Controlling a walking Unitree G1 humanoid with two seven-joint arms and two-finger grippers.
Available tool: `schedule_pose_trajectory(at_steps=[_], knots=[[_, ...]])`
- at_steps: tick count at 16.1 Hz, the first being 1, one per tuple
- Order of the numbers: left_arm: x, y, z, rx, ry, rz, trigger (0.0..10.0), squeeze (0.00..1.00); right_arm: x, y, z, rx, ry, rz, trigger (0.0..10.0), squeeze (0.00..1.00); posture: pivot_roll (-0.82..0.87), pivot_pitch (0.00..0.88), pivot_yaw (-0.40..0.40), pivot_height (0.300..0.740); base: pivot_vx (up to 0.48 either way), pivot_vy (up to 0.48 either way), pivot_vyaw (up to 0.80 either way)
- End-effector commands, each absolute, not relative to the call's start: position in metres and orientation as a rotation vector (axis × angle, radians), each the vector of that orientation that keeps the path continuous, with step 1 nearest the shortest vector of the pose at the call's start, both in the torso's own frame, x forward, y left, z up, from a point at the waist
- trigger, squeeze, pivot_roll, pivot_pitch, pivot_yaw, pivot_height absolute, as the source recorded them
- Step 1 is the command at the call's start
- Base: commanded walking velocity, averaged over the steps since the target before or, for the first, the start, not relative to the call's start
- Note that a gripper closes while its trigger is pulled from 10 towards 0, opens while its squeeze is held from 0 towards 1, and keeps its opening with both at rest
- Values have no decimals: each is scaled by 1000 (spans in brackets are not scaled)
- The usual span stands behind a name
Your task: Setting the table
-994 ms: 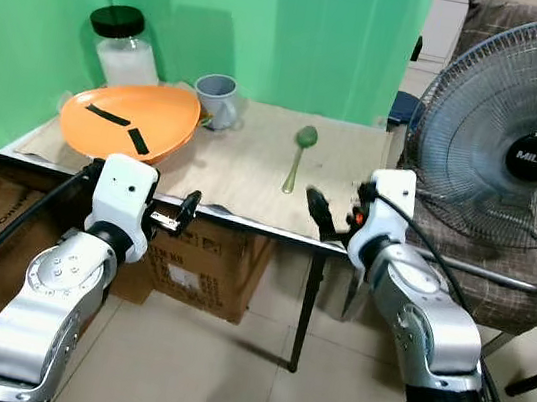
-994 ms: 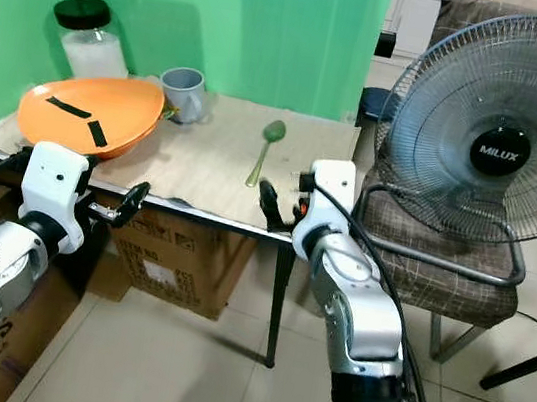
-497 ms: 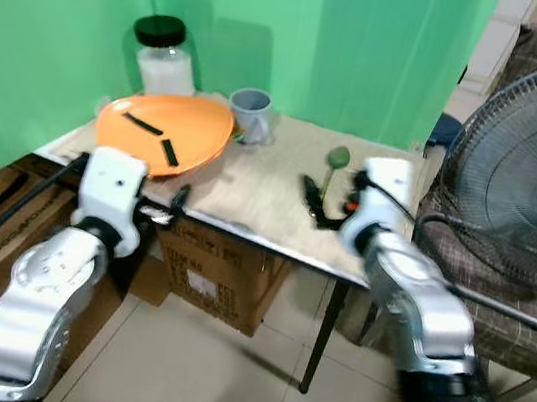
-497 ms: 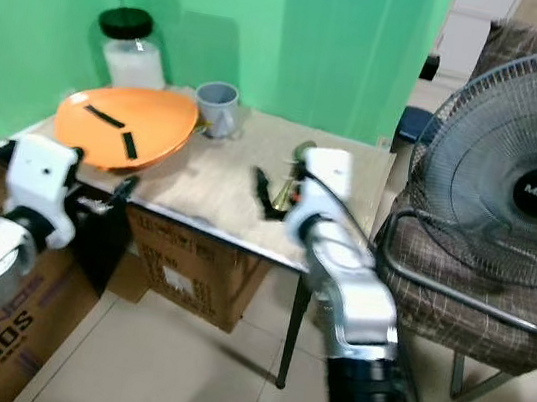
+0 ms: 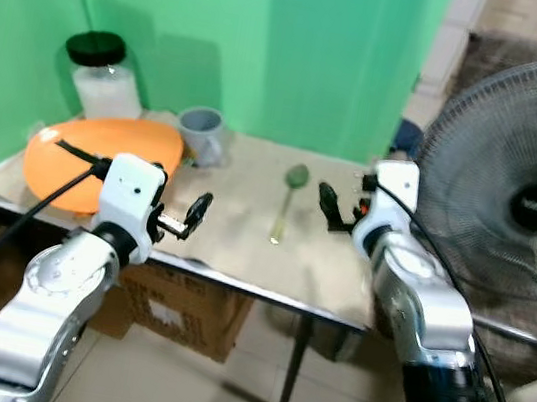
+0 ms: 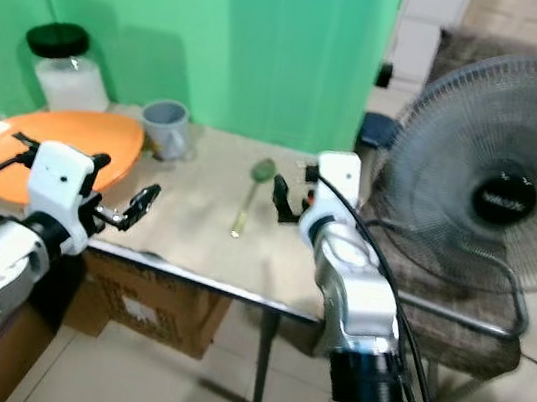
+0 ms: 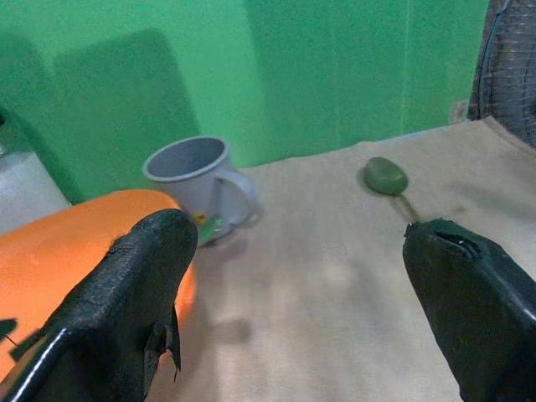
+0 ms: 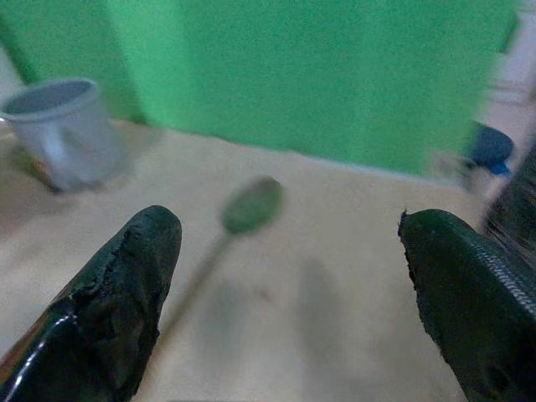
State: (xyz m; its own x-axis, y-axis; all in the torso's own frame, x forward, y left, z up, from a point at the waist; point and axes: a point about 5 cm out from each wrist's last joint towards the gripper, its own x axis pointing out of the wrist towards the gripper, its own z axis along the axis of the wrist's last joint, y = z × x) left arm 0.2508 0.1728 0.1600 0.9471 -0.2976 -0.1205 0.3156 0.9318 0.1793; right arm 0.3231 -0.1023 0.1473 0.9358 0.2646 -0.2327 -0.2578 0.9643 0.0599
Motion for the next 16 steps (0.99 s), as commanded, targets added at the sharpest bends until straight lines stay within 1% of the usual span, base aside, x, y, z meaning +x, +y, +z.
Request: schedule_pose_trajectory(at_steps=[1, 2, 4, 6, 7, 9, 11, 13, 15, 16], knots=[[248, 170, 158, 210, 101, -347, 10000, 0, 324, -92, 144, 41, 271, 308, 10000, 0, 69, 0, 16, 740, 0, 0, 0], [247, 168, 159, 228, 93, -370, 10000, 0, 326, -90, 145, 83, 277, 327, 10000, 0, 70, 0, 13, 740, 0, 0, 0], [244, 168, 157, 211, 124, -401, 10000, 0, 332, -82, 141, 98, 325, 348, 10000, 0, 75, 0, 11, 740, 0, 0, 0], [235, 168, 154, 231, 192, -502, 10000, 0, 343, -64, 135, 104, 390, 416, 10000, 0, 81, 0, 0, 740, 0, 0, 0], [232, 170, 152, 254, 222, -540, 10000, 0, 348, -59, 133, 103, 399, 418, 10000, 0, 88, 0, -5, 740, 0, 0, 0], [229, 173, 151, 272, 260, -583, 10000, 0, 357, -46, 130, 86, 419, 465, 10000, 0, 89, 0, -7, 740, 0, 0, 0], [228, 175, 150, 281, 282, -603, 10000, 0, 364, -44, 126, 42, 436, 425, 10000, 0, 96, 0, -6, 740, 0, 0, 0], [229, 178, 157, 272, 277, -605, 10000, 0, 372, -48, 121, -74, 456, 349, 10000, 0, 106, 0, -8, 740, 0, 0, 0], [228, 182, 160, 272, 275, -603, 10000, 0, 376, -50, 120, -92, 468, 302, 10000, 0, 110, 0, -4, 740, 0, 0, 0], [225, 186, 161, 307, 278, -621, 10000, 0, 375, -49, 116, -53, 499, 287, 10000, 0, 128, 0, 9, 740, 0, 0, 0]])
